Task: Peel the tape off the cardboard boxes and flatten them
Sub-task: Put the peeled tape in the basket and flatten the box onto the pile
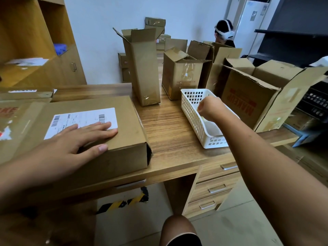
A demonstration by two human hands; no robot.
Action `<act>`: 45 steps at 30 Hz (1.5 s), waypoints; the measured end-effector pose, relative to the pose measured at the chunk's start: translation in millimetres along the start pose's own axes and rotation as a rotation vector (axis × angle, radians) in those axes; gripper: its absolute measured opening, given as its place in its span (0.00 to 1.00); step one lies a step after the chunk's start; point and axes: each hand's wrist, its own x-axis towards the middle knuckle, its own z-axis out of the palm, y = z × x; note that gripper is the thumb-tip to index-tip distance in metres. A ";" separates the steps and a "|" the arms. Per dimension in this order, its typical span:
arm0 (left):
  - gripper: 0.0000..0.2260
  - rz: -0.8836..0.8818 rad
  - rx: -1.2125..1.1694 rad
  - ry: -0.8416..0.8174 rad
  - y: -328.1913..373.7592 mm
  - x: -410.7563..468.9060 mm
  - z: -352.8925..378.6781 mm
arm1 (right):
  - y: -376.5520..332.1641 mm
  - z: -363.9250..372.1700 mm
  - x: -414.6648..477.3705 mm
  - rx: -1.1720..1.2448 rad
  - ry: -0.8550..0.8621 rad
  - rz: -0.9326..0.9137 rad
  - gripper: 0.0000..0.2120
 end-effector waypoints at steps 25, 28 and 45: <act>0.29 -0.019 -0.005 -0.006 4.8 -2.3 -1.9 | 3.9 -13.6 -15.8 0.265 0.131 0.047 0.25; 0.28 -0.021 -0.008 -0.006 6.5 -3.2 -2.4 | 3.8 -16.2 -16.5 0.101 0.082 -0.017 0.14; 0.26 -0.017 0.011 -0.006 13.6 -4.9 -3.7 | -38.3 -38.8 -61.6 0.512 0.400 -0.291 0.13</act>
